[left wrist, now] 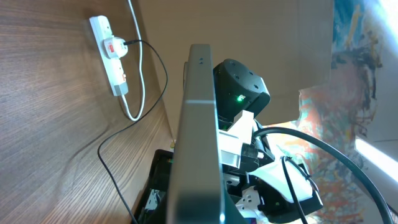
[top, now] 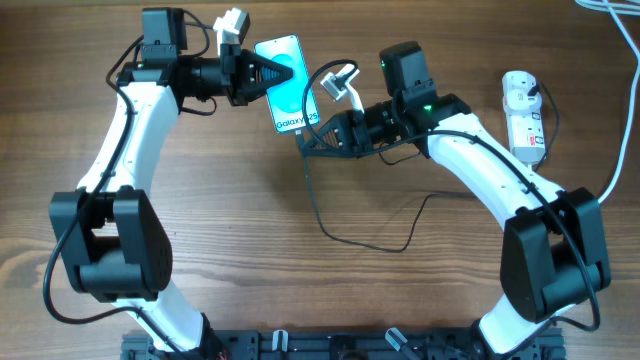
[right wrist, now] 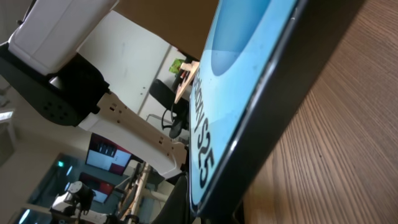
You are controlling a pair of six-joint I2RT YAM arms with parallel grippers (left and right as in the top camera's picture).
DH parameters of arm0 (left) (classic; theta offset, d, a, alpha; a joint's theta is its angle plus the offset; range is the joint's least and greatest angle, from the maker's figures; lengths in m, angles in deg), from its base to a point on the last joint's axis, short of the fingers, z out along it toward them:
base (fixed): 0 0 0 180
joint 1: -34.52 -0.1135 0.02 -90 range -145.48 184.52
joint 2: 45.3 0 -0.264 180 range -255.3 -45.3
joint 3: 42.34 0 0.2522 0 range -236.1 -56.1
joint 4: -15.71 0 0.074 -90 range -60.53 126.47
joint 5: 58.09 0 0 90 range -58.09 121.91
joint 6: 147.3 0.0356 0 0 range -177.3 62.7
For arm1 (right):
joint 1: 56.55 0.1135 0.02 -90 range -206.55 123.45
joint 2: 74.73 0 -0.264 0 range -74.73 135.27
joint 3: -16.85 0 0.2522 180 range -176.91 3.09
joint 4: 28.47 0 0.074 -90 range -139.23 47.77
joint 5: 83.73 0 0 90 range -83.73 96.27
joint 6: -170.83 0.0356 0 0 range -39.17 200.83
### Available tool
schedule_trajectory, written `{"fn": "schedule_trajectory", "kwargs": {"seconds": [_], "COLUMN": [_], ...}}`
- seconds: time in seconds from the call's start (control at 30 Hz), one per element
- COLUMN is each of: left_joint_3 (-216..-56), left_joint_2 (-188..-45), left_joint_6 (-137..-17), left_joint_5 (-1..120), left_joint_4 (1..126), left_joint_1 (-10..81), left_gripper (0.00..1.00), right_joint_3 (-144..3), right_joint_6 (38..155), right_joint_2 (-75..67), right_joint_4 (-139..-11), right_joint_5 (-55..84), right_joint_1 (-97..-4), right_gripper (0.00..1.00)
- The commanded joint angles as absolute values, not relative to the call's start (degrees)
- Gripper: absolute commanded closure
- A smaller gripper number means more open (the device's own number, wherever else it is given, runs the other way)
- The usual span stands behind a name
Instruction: Plug charger to phone and switch on socket
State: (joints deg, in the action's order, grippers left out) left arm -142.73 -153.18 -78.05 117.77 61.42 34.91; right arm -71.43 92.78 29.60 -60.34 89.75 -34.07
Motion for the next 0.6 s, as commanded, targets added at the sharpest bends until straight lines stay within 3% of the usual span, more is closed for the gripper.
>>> {"fn": "schedule_trajectory", "kwargs": {"seconds": [0.0, 0.57], "left_joint_3": [-143.4, -143.4], "left_joint_2": [-151.5, -151.5], "left_joint_6": [-75.6, -74.4], "left_joint_5": [122.3, 122.3], "left_joint_4": [61.6, 61.6], "left_joint_1": [35.4, 35.4], "left_gripper": [0.96, 0.96], "right_joint_3": [-72.2, -72.2], "right_joint_6": [93.3, 93.3], "right_joint_2": [28.4, 28.4], "right_joint_4": [-59.3, -57.7], "right_joint_5": [89.3, 91.9], "right_joint_1": [-34.3, -35.6], "right_gripper": [0.96, 0.96]}}
